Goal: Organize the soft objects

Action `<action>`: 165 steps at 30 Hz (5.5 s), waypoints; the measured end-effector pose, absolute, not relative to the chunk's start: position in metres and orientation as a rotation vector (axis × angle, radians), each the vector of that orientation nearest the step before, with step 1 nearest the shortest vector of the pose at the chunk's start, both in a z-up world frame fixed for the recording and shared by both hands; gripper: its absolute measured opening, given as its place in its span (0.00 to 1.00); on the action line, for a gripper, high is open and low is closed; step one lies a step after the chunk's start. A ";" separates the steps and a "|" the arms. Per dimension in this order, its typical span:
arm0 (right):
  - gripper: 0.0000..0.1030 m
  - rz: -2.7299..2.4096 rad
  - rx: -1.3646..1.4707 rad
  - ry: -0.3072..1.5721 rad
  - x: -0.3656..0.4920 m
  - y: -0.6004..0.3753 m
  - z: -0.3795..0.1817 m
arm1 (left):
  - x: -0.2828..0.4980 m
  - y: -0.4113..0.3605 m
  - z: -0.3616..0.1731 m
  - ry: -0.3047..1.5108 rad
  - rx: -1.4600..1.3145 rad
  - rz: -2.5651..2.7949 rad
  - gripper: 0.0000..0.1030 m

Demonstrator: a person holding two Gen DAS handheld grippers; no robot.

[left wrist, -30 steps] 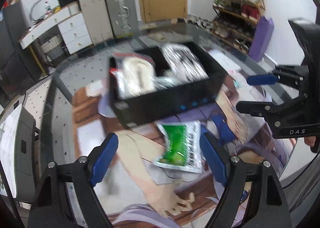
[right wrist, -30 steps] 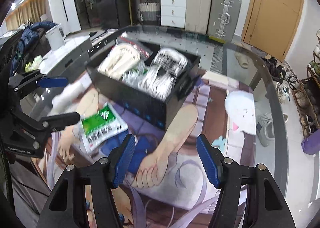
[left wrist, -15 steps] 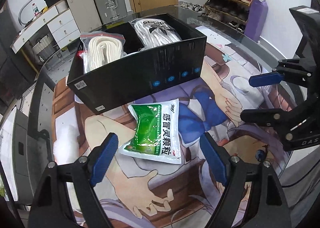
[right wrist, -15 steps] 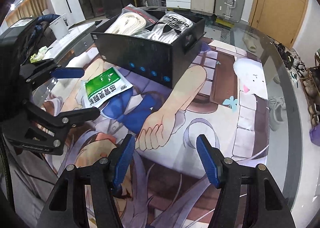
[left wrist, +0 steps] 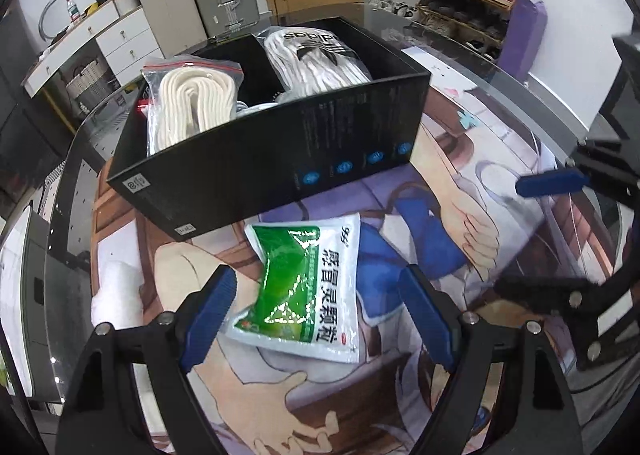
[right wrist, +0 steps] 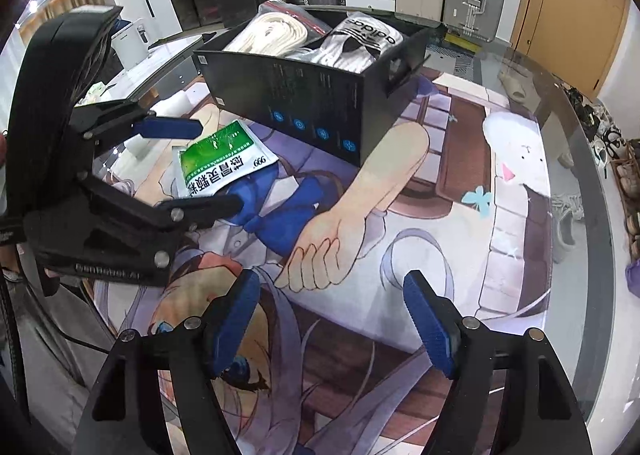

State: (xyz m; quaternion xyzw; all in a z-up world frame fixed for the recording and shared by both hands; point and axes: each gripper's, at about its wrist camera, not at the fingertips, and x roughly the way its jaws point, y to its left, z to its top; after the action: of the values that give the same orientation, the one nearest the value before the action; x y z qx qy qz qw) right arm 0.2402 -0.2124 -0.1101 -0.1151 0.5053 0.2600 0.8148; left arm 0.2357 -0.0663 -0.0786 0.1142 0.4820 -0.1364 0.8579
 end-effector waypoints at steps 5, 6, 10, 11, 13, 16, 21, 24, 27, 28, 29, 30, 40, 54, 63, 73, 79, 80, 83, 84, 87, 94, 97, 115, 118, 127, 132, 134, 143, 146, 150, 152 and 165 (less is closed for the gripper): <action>0.74 0.547 -0.248 1.085 0.242 -0.212 -0.113 | 0.237 -0.066 -0.086 1.033 0.230 -0.301 0.80; 0.74 0.549 -0.248 1.086 0.241 -0.211 -0.113 | 0.238 -0.066 -0.086 1.034 0.228 -0.300 0.80; 0.74 0.547 -0.247 1.091 0.242 -0.209 -0.115 | 0.240 -0.061 -0.086 1.048 0.165 -0.326 0.64; 0.74 0.544 -0.248 1.088 0.242 -0.209 -0.115 | 0.240 -0.061 -0.085 1.047 0.167 -0.320 0.60; 0.74 0.539 -0.238 1.091 0.244 -0.209 -0.114 | 0.237 -0.059 -0.084 1.046 0.180 -0.338 0.51; 0.74 0.534 -0.230 1.088 0.246 -0.208 -0.113 | 0.232 -0.060 -0.082 1.048 0.200 -0.369 0.43; 0.74 0.531 -0.236 1.087 0.246 -0.205 -0.113 | 0.229 -0.052 -0.075 1.078 0.166 -0.394 0.30; 0.74 0.534 -0.242 1.075 0.244 -0.203 -0.110 | 0.222 -0.052 -0.072 1.077 0.194 -0.395 0.29; 0.74 0.539 -0.256 1.056 0.243 -0.201 -0.105 | 0.214 -0.052 -0.066 1.064 0.216 -0.406 0.29; 0.74 0.538 -0.259 1.052 0.243 -0.200 -0.104 | 0.212 -0.051 -0.063 1.057 0.219 -0.410 0.29; 0.74 0.540 -0.259 1.049 0.243 -0.199 -0.103 | 0.210 -0.052 -0.059 1.045 0.226 -0.412 0.29; 0.74 0.542 -0.257 1.047 0.242 -0.198 -0.102 | 0.208 -0.052 -0.056 1.036 0.232 -0.412 0.29; 0.74 0.554 -0.263 1.003 0.237 -0.193 -0.088 | 0.194 -0.064 -0.030 0.971 0.248 -0.420 0.29; 0.74 0.435 -0.173 0.745 0.255 -0.184 -0.010 | 0.206 -0.048 0.030 0.799 0.186 -0.355 0.29; 0.74 0.326 -0.107 0.743 0.293 -0.181 -0.013 | 0.257 -0.028 0.025 0.779 0.085 -0.262 0.29; 0.74 0.322 -0.089 0.762 0.318 -0.171 -0.028 | 0.303 -0.020 0.000 0.834 -0.016 -0.206 0.29; 0.74 0.305 -0.096 0.803 0.325 -0.176 -0.046 | 0.312 -0.030 -0.017 0.870 -0.003 -0.194 0.29; 0.74 0.304 -0.098 0.808 0.325 -0.177 -0.047 | 0.314 -0.032 -0.019 0.877 -0.004 -0.197 0.29; 0.74 0.301 -0.103 0.810 0.326 -0.179 -0.049 | 0.316 -0.035 -0.023 0.881 -0.005 -0.196 0.29; 0.74 0.301 -0.104 0.811 0.326 -0.180 -0.050 | 0.316 -0.036 -0.023 0.882 -0.003 -0.197 0.29; 0.74 0.311 -0.105 0.815 0.325 -0.182 -0.053 | 0.316 -0.038 -0.024 0.876 0.008 -0.196 0.30; 0.74 0.311 -0.083 0.821 0.325 -0.190 -0.052 | 0.308 -0.040 -0.021 0.845 0.028 -0.162 0.55; 0.74 0.311 -0.085 0.820 0.325 -0.192 -0.052 | 0.306 -0.039 -0.021 0.836 0.035 -0.150 0.63; 0.74 0.325 -0.084 0.821 0.323 -0.189 -0.050 | 0.299 -0.032 -0.016 0.779 0.060 -0.081 0.80; 0.74 0.329 -0.082 0.821 0.323 -0.189 -0.050 | 0.299 -0.031 -0.017 0.778 0.061 -0.078 0.81; 0.74 0.332 -0.083 0.821 0.322 -0.187 -0.050 | 0.295 -0.027 -0.015 0.756 0.049 -0.090 0.81; 0.74 0.333 -0.074 0.823 0.318 -0.190 -0.048 | 0.286 -0.022 -0.012 0.755 0.043 -0.102 0.88; 0.75 0.345 -0.064 0.822 0.314 -0.191 -0.045 | 0.280 -0.018 -0.009 0.747 0.022 -0.113 0.93; 0.79 0.369 -0.015 0.758 0.276 -0.203 -0.015 | 0.246 -0.001 0.016 0.674 0.003 -0.108 0.95; 0.81 0.381 0.000 0.729 0.257 -0.206 -0.004 | 0.229 0.002 0.030 0.620 0.037 -0.114 0.95; 0.81 0.389 -0.001 0.704 0.230 -0.212 0.005 | 0.203 0.006 0.041 0.581 0.040 -0.128 0.95; 0.81 0.396 0.002 0.687 0.215 -0.213 0.010 | 0.185 0.008 0.044 0.561 0.032 -0.137 0.95; 0.94 0.419 -0.006 0.555 0.059 -0.228 -0.004 | 0.060 0.021 0.031 0.437 0.002 -0.149 1.00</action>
State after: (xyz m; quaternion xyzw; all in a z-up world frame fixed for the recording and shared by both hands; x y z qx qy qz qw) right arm 0.0587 -0.2284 -0.0043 -0.0029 0.2717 0.2053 0.9402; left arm 0.0598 0.0208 0.0309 0.0010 0.2163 -0.0739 0.9735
